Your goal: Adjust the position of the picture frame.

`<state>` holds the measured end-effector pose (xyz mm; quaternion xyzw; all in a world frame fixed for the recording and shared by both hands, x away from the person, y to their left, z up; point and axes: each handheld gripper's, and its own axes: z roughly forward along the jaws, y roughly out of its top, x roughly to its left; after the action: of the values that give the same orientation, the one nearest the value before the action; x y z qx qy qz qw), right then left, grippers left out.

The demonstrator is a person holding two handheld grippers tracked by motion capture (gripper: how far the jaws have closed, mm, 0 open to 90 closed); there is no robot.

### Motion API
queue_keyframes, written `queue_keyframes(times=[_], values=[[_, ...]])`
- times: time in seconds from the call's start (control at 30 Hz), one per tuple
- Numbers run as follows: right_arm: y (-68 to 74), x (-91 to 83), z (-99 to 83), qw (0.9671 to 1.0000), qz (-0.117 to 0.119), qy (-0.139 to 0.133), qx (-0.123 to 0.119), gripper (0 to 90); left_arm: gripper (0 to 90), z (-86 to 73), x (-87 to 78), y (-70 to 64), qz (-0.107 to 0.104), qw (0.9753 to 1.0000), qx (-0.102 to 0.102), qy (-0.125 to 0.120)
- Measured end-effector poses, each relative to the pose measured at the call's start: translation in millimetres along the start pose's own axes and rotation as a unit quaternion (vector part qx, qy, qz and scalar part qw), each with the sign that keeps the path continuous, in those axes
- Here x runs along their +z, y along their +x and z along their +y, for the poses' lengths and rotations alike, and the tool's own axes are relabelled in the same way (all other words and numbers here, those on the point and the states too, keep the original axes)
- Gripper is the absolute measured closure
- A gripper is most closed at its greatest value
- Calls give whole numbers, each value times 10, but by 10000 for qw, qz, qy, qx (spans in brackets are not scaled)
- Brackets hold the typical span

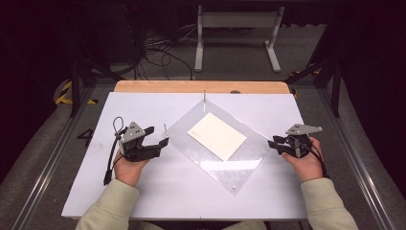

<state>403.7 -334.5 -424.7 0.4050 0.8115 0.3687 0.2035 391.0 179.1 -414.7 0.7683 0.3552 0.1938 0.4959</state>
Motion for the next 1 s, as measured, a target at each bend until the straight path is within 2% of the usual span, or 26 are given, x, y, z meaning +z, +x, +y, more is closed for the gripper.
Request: queue_keyframes(times=[0.23,0.4,0.47,0.6,0.77,0.9,1.0], values=[[-105,157,40,9996,-27,243,101,700,278,-27,-61,-17,-71,10000,34,25],[-125,237,51,9991,-14,421,16,748,279,-42,-93,-12,-97,10000,10,11],[-132,264,43,9988,9,490,-24,776,281,-50,-105,-3,-81,9999,64,47],[-129,279,45,9986,57,516,-94,828,282,-69,-115,8,-97,9999,24,51],[-117,278,74,9979,40,636,-148,832,282,-87,-111,14,-111,9999,71,87],[-44,240,68,9966,242,760,-194,832,282,-94,-117,-1,-128,9998,60,114],[59,188,33,9950,511,810,-288,831,282,-95,-121,-8,-167,9998,81,106]])
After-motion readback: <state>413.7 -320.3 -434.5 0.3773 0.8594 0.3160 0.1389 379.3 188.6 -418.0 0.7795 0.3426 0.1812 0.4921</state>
